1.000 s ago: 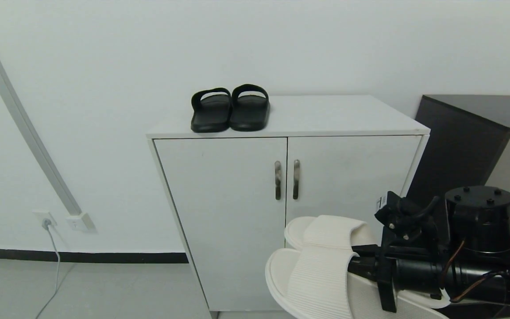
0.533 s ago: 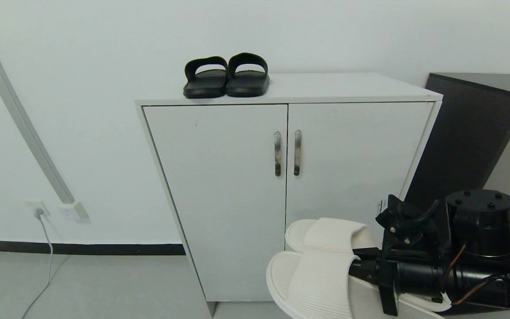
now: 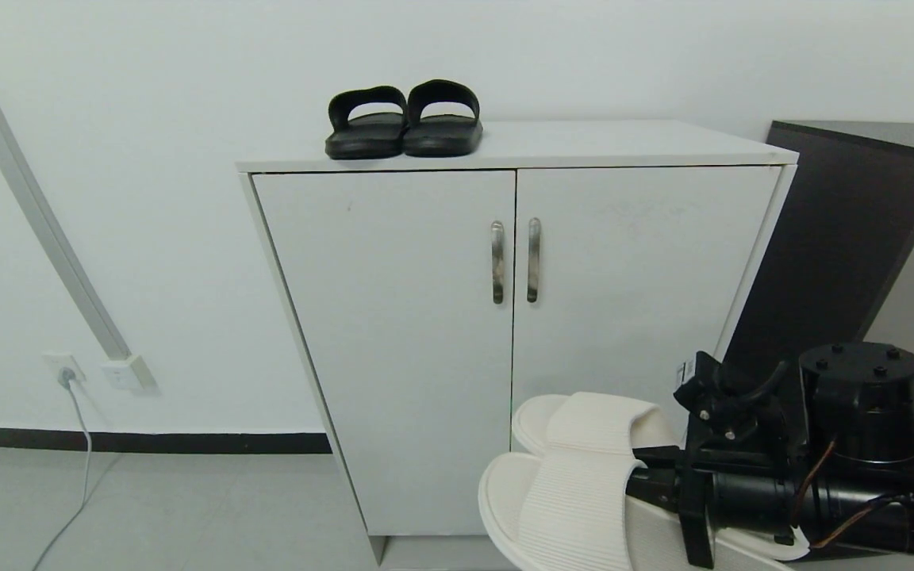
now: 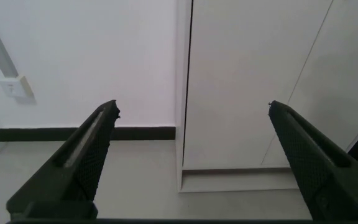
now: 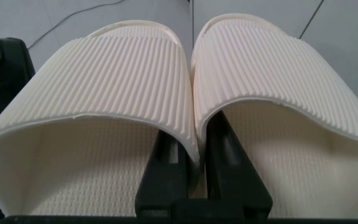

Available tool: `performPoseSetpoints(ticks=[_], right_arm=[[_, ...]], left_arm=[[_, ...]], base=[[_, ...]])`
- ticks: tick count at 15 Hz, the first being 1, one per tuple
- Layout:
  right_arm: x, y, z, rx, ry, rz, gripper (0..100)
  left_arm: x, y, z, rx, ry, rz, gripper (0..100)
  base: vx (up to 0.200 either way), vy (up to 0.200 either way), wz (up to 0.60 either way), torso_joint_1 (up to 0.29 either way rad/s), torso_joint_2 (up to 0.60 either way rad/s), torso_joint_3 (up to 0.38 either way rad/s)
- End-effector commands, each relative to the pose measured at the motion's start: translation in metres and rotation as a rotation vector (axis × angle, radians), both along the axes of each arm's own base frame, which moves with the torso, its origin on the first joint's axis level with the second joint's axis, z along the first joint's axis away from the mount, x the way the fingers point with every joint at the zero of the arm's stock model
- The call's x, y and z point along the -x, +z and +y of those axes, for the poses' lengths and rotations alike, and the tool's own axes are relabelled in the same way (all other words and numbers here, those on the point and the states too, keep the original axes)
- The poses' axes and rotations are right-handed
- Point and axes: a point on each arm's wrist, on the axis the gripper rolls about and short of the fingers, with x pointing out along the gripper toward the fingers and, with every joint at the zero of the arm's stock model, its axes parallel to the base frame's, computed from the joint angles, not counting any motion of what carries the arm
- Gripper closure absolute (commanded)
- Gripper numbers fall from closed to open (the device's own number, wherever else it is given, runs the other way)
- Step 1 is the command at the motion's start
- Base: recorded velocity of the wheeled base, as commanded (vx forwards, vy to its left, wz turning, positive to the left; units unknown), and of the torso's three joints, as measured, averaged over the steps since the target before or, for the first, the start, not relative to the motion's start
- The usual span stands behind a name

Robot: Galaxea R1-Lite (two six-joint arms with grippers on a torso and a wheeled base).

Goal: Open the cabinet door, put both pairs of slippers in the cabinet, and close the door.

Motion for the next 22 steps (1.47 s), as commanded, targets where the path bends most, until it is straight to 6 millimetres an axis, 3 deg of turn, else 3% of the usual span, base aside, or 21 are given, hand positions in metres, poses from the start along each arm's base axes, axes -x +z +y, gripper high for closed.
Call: performPoseSetpoints(ticks=[1,2,4,5,8,14,18,22], right_arm=[[0.001,-0.002,-0.001,0.008,0.003,0.006,100],[0.001,-0.003,-0.001,0.010,0.005,0.002,100],[0.003,-0.003,-0.002,0.007,0.007,-0.011,100],[0.004,-0.004,-0.003,0.001,0.007,-0.018,100],[0.009,-0.008,-0.006,-0.009,0.003,-0.037,100],[0.009,-0.009,-0.006,-0.009,0.003,-0.037,100],[0.008,-0.011,-0.006,-0.003,0.004,-0.028,100],[0.009,-0.012,-0.006,0.001,0.007,-0.023,100]], left_arm=[[-0.001,0.002,0.000,0.004,0.001,0.005,0],[0.000,0.005,0.000,0.004,-0.003,-0.002,0],[-0.005,0.067,0.000,0.093,-0.057,-0.020,0],[-0.017,0.083,-0.002,0.096,-0.096,0.028,0],[-0.052,0.111,-0.008,0.113,-0.332,0.139,0],[-0.130,0.115,-0.012,0.129,-0.407,0.185,0],[-0.152,0.114,-0.028,0.138,-0.667,0.223,0],[-0.180,0.114,-0.041,0.123,-0.722,0.218,0]], base=[[0.000,0.000,0.00,0.000,0.00,0.000],[0.000,0.000,0.00,0.000,0.00,0.000],[0.000,0.000,0.00,-0.009,0.03,0.052],[0.000,0.000,0.00,-0.032,0.21,0.124],[0.000,0.000,0.00,-0.002,0.07,0.037],[0.000,0.000,0.00,0.000,0.00,0.000],[0.000,0.000,0.00,0.000,0.00,0.000],[0.000,0.000,0.00,0.000,0.00,0.000]])
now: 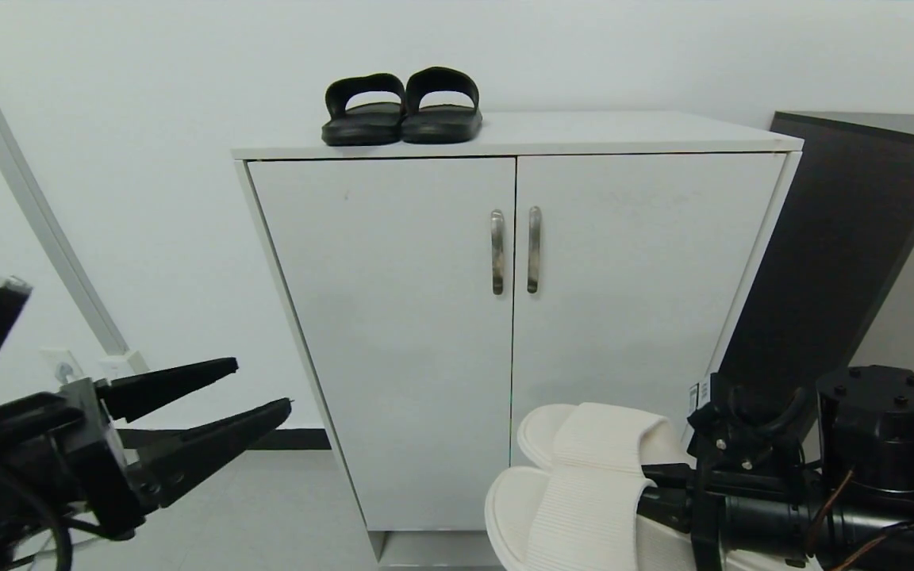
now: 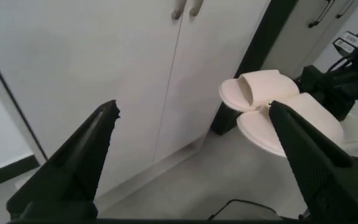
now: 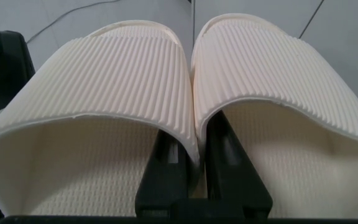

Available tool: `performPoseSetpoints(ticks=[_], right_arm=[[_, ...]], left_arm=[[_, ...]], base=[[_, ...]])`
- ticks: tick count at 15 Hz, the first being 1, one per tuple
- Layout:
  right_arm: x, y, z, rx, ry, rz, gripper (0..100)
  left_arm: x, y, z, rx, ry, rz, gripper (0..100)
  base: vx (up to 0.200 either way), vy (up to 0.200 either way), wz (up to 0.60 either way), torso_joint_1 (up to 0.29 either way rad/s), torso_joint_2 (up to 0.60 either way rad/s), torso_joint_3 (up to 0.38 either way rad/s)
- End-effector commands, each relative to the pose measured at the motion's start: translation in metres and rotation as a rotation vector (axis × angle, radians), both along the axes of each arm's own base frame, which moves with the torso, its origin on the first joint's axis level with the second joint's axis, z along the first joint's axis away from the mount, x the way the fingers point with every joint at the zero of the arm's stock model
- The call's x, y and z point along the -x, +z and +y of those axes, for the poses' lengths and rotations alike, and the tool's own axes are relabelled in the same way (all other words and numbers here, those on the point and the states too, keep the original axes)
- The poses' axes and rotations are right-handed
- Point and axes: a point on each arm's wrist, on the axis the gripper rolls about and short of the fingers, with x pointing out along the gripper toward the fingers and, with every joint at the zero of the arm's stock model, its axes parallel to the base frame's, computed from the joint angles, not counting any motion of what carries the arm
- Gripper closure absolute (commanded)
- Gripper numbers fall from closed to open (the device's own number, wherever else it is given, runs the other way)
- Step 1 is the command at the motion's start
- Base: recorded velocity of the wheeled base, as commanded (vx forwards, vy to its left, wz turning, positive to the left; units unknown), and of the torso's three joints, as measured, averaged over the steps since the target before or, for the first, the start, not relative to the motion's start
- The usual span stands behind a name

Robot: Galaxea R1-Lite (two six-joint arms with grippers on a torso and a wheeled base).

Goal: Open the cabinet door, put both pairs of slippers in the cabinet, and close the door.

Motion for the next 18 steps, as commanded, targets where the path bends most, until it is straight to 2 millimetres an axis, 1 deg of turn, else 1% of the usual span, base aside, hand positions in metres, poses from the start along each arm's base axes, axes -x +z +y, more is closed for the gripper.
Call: performPoseSetpoints(ticks=[1,3,4,6,8,10,11,14,15,16,18], right_arm=[[0.000,-0.001,0.000,0.003,0.002,0.004,100],[-0.001,-0.004,0.001,0.011,0.002,0.015,100],[-0.002,-0.007,0.002,0.018,0.000,0.023,100],[-0.002,-0.011,0.002,0.033,0.006,0.024,100],[-0.001,-0.011,0.001,0.032,0.007,0.008,100],[-0.001,-0.012,0.000,0.032,0.007,0.008,100],[-0.001,-0.013,0.000,0.037,0.006,0.013,100],[-0.001,-0.015,0.000,0.042,0.006,0.019,100],[-0.001,-0.015,0.000,0.042,0.006,0.019,100],[-0.001,-0.017,0.000,0.046,0.007,0.025,100],[-0.002,-0.019,0.001,0.052,0.008,0.033,100]], left_arm=[[-0.028,-0.020,-0.015,-0.079,-0.014,0.048,0],[-0.035,-0.025,-0.032,-0.115,-0.015,0.046,0],[-0.040,-0.021,-0.039,-0.110,-0.043,0.036,0],[-0.061,-0.007,-0.058,-0.082,-0.077,0.015,0],[-0.076,0.003,-0.081,-0.022,-0.138,0.037,0],[-0.088,0.010,-0.100,0.029,-0.183,0.058,0],[-0.101,0.020,-0.117,0.078,-0.232,0.064,0],[-0.116,0.033,-0.148,0.144,-0.380,0.082,0],[-0.119,0.034,-0.154,0.153,-0.396,0.083,0],[-0.128,0.038,-0.167,0.178,-0.420,0.089,0],[-0.137,0.043,-0.182,0.215,-0.477,0.104,0]], base=[[0.000,0.000,0.00,0.000,0.00,0.000],[0.000,0.000,0.00,0.000,0.00,0.000],[0.000,0.000,0.00,0.000,0.00,0.000],[0.000,0.000,0.00,0.000,0.00,0.000],[0.000,0.000,0.00,0.000,0.00,0.000],[0.000,0.000,0.00,0.000,0.00,0.000],[0.000,0.000,0.00,0.000,0.00,0.000],[0.000,0.000,0.00,0.000,0.00,0.000],[0.000,0.000,0.00,0.000,0.00,0.000],[0.000,0.000,0.00,0.000,0.00,0.000],[0.000,0.000,0.00,0.000,0.00,0.000]])
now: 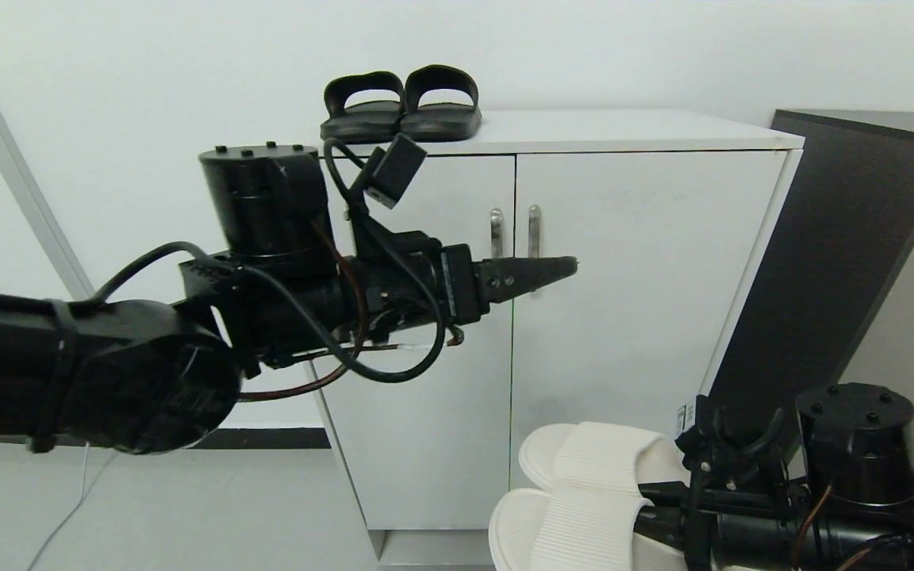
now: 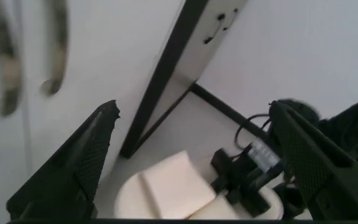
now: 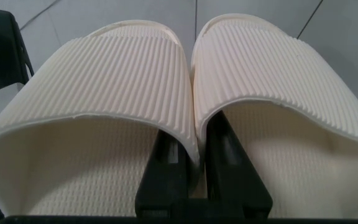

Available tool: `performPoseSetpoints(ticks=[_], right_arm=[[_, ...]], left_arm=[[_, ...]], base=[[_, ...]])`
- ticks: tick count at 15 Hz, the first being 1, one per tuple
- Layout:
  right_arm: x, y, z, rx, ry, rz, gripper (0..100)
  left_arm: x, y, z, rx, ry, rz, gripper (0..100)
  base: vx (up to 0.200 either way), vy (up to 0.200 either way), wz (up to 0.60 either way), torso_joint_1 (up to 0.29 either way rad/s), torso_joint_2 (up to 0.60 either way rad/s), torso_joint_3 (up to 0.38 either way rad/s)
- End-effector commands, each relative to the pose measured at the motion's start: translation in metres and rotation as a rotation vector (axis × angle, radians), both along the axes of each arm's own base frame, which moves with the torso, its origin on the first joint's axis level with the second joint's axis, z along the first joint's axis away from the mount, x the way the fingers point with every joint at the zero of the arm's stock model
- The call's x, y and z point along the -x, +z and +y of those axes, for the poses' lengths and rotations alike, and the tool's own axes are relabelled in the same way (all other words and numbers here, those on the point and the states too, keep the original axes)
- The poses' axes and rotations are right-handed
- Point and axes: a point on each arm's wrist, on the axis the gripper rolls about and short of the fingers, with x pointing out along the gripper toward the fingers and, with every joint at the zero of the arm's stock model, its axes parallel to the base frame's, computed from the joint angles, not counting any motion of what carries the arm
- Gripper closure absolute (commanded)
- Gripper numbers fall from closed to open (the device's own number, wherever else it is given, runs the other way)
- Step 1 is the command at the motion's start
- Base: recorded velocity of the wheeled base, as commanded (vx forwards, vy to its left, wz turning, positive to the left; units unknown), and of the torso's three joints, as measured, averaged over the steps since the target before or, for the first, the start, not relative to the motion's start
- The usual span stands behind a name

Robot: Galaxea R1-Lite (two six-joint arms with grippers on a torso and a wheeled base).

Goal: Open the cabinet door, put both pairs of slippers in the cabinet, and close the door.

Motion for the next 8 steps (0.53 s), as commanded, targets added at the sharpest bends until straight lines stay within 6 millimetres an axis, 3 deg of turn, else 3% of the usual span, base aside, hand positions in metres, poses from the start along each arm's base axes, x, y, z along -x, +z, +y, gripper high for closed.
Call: performPoseSetpoints(ticks=[1,3,8], right_arm=[[-0.001,-0.002,0.001,0.005,0.001,0.007,100],[-0.001,-0.002,0.001,0.004,0.001,0.006,100],[0.000,-0.002,0.000,0.005,0.001,0.007,100]], left_arm=[[-0.016,-0.007,-0.020,0.004,-0.041,0.026,0],[-0.029,-0.007,-0.030,0.016,-0.034,0.017,0],[-0.039,-0.001,-0.033,0.033,0.103,-0.008,0]], base=[[0.000,0.000,0.00,0.000,0.00,0.000],[0.000,0.000,0.00,0.000,0.00,0.000],[0.000,0.000,0.00,0.000,0.00,0.000]])
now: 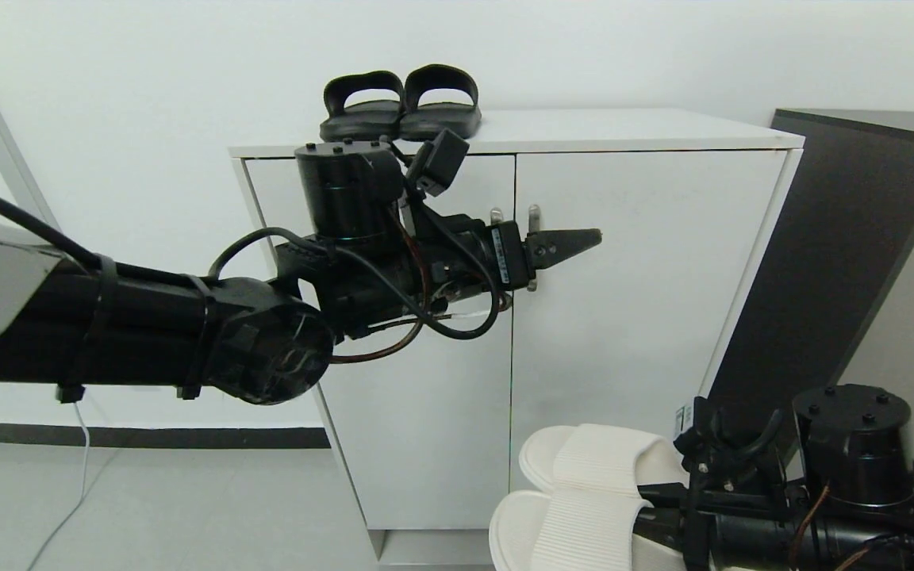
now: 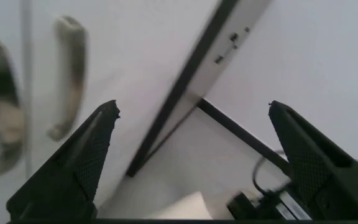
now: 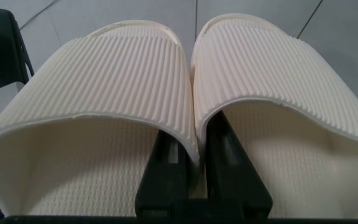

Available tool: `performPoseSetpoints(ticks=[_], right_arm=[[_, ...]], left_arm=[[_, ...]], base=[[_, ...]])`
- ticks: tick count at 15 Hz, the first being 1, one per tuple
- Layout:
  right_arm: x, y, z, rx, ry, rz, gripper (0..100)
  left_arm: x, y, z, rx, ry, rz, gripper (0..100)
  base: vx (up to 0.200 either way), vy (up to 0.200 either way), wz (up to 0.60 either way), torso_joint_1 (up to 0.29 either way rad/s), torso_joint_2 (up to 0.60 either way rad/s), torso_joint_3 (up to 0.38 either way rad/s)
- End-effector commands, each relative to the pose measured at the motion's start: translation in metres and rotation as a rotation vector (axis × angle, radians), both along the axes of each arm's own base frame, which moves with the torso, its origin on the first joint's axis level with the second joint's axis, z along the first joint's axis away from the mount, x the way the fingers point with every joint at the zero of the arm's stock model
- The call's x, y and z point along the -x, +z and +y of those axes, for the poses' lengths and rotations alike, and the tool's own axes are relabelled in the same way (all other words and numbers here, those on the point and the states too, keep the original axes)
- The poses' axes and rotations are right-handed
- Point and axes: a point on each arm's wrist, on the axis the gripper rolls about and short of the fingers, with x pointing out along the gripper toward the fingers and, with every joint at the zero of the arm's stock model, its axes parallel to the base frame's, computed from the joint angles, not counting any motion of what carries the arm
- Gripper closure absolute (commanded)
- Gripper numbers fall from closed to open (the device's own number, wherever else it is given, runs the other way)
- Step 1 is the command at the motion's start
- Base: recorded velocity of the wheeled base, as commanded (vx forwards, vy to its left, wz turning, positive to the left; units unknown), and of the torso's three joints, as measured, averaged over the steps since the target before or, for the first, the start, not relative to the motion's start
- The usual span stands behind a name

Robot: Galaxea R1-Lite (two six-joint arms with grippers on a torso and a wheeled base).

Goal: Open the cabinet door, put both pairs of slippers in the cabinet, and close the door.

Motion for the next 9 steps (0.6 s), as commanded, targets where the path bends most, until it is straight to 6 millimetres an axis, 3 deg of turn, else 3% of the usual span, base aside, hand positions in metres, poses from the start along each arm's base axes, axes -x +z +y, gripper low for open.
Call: performPoseSetpoints(ticks=[1,3,9], right_arm=[[0.000,-0.001,0.000,0.002,0.001,0.002,100],[0.000,-0.001,0.000,0.003,0.001,0.003,100],[0.001,-0.002,0.000,0.005,0.001,0.004,100]], left_arm=[[-0.004,0.000,-0.002,0.003,0.017,-0.004,0],[-0.006,0.004,-0.002,0.010,0.068,-0.011,0],[-0.030,-0.014,-0.013,-0.026,0.217,0.016,0]], base=[[0.000,0.000,0.00,0.000,0.00,0.000],[0.000,0.000,0.00,0.000,0.00,0.000],[0.000,0.000,0.00,0.000,0.00,0.000]])
